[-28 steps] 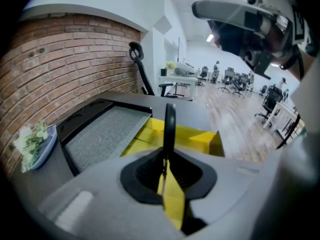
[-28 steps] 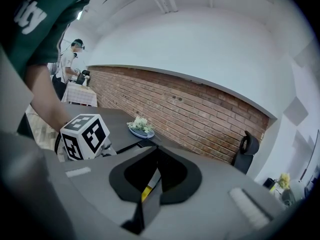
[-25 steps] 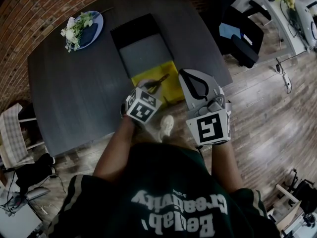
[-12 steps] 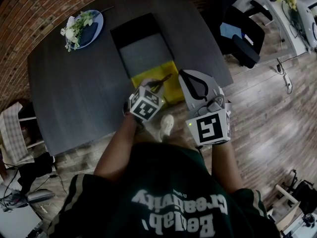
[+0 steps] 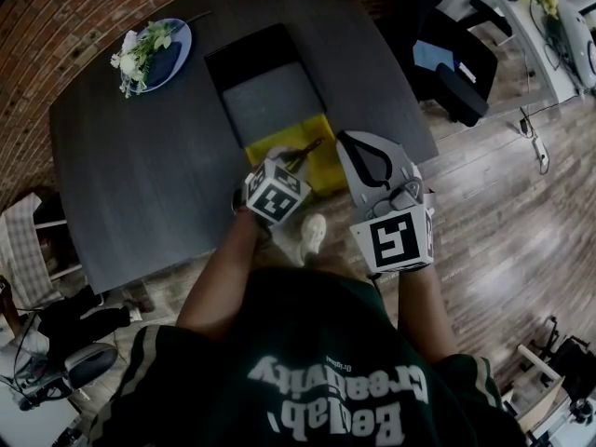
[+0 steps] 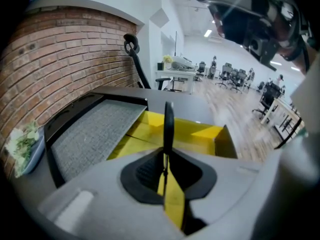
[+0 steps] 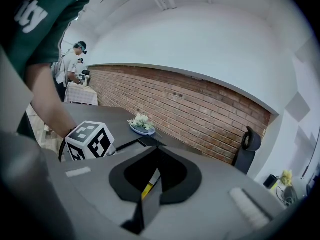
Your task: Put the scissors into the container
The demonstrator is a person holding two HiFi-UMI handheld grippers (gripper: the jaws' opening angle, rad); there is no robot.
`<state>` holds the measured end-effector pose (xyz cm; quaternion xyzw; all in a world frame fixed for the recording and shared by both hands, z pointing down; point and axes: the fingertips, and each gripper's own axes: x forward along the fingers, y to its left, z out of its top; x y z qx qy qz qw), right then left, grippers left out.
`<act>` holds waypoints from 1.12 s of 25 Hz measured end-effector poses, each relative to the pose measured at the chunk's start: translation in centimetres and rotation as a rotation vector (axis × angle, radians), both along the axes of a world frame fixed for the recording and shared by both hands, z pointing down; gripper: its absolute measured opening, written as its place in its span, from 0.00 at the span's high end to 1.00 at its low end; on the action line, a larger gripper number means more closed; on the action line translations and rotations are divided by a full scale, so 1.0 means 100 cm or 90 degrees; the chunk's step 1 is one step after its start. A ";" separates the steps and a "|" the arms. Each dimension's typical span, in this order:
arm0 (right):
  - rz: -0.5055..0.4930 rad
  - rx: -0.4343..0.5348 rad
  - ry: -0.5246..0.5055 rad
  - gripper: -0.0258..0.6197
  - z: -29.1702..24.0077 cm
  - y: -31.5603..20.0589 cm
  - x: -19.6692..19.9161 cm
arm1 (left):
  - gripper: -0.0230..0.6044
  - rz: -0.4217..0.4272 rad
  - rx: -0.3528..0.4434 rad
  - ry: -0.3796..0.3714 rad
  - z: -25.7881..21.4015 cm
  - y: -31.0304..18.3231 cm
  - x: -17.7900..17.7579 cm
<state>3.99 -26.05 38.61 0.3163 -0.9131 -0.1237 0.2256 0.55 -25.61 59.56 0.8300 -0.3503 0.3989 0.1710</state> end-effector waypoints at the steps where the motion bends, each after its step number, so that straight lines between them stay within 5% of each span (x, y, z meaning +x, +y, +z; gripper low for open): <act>1: 0.001 0.000 0.000 0.95 0.000 -0.001 0.001 | 0.91 0.001 -0.002 -0.001 0.001 -0.001 0.000; 28: 0.017 -0.010 0.004 0.95 0.007 -0.003 0.013 | 0.91 0.030 -0.027 -0.076 0.027 -0.003 0.006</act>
